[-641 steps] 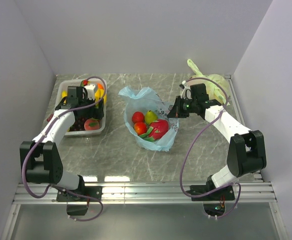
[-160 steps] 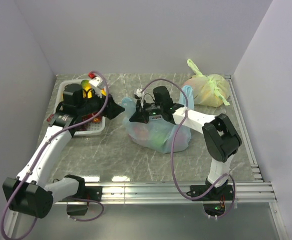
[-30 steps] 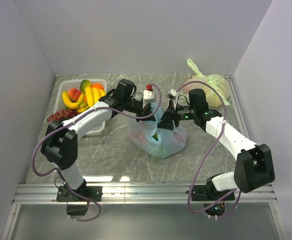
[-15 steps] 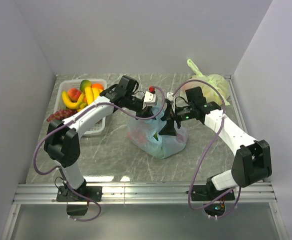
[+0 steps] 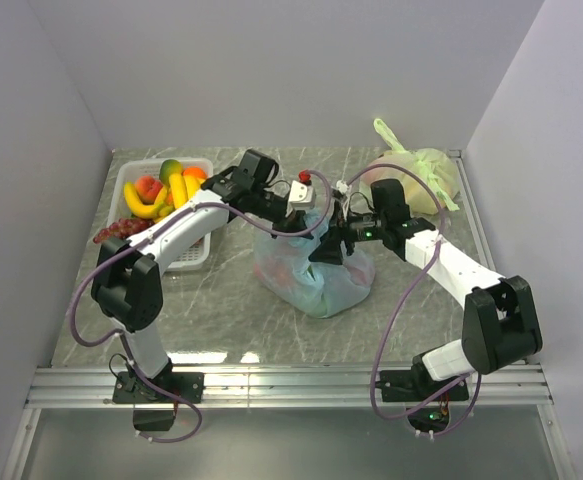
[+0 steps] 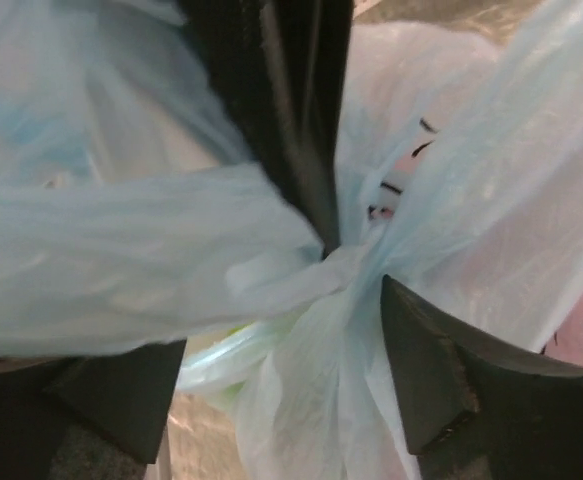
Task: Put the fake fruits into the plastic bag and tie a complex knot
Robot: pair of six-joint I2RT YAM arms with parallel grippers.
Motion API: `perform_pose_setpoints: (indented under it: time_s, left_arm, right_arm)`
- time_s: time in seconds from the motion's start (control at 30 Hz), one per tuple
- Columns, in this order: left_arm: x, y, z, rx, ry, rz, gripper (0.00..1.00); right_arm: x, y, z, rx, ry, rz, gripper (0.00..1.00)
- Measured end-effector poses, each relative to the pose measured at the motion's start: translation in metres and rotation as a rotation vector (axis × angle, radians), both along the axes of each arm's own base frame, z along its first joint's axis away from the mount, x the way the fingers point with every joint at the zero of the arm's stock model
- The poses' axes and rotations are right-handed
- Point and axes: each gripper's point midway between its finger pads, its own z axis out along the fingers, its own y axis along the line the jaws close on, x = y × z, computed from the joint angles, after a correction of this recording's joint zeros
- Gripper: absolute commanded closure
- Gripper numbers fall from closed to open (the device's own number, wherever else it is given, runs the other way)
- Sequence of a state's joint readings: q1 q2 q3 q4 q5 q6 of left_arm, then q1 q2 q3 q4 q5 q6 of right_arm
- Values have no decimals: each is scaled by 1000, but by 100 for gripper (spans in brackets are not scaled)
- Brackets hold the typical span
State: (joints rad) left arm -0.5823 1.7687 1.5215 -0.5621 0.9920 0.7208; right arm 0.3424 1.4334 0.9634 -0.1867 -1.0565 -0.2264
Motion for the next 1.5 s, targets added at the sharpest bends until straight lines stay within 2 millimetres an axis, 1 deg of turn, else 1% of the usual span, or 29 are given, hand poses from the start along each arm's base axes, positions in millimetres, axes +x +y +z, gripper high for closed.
perform_pose_setpoints:
  time_s: [0.07,0.1,0.17,0.2,0.23,0.27,0.3,0.4,0.43,0.53,0.63,0.7,0.77,0.8,0.83,0.87,0.93,1.0,1.07,1.13,1.17,1.2,1.23,1.3,1.33,1.37,1.43,1.47,1.5]
  left_arm:
    - [0,-2,2,-8,7,-7,99]
    - [1,-4,4,-13,9,-10,99]
    - [1,-5,5,-18,15,-15,97]
    - [1,-6,6,-21,20,-16,95]
    - [1,-6,6,-21,26,-14,89]
    - [1,-6,6,-20,30,-13,86]
    - [1,-6,6,-18,31,-10,78]
    - [3,-3,8,-13,45,5,66]
    - [3,-1,8,-9,61,15,59]
    - [7,7,8,1,93,45,53]
    - [16,24,13,7,112,99,52]
    - [20,36,20,3,110,136,53]
    - [20,43,26,-7,109,161,53]
    - [19,44,28,-13,112,168,53]
    - [18,42,31,-18,117,175,50]
    - [17,39,33,-23,121,178,43]
    - [16,31,34,-31,132,189,36]
    - [17,25,30,-33,147,215,36]
    - [19,20,21,-31,175,254,38]
    - [19,17,14,-24,213,288,50]
    - [18,16,11,-26,228,296,59]
    - [18,14,11,-32,240,302,78]
    - [18,13,12,-40,252,308,86]
    - [19,10,15,-57,258,309,97]
    - [19,9,17,-65,255,306,99]
    - [19,8,18,-69,257,300,99]
    - [16,7,19,-66,256,284,99]
    - [16,6,19,-64,255,276,100]
    - [17,6,20,-63,248,268,100]
  right_arm:
    - [4,2,3,18,2,-20,35]
    - [7,3,6,26,-2,-31,45]
    - [12,4,9,36,-11,-48,55]
    - [14,5,10,40,-14,-54,71]
    - [15,5,10,42,-22,-58,83]
    - [16,5,9,40,-19,-66,91]
    - [17,4,8,37,-15,-72,100]
    - [18,4,7,31,-8,-81,100]
    - [18,4,6,30,-8,-83,100]
    - [19,3,6,27,-13,-87,100]
    - [19,3,6,26,-13,-89,100]
    - [19,3,7,27,-14,-89,100]
    - [18,3,9,30,-16,-91,100]
    - [18,3,9,33,-19,-93,100]
    - [18,3,10,36,-19,-95,100]
    - [19,3,10,38,-16,-101,100]
    - [20,4,11,44,-5,-116,100]
    - [22,4,12,55,9,-138,100]
    - [22,3,12,65,21,-164,100]
    - [20,3,12,70,30,-184,100]
    - [18,3,11,71,33,-190,100]
    - [17,3,11,72,36,-192,95]
    - [16,4,11,72,39,-191,89]
    - [14,6,10,69,42,-186,71]
    - [13,6,9,66,44,-182,64]
    - [12,5,7,58,42,-177,53]
    - [10,2,3,39,43,-170,45]
    - [9,0,1,30,42,-169,39]
    - [8,-2,-1,20,42,-168,38]
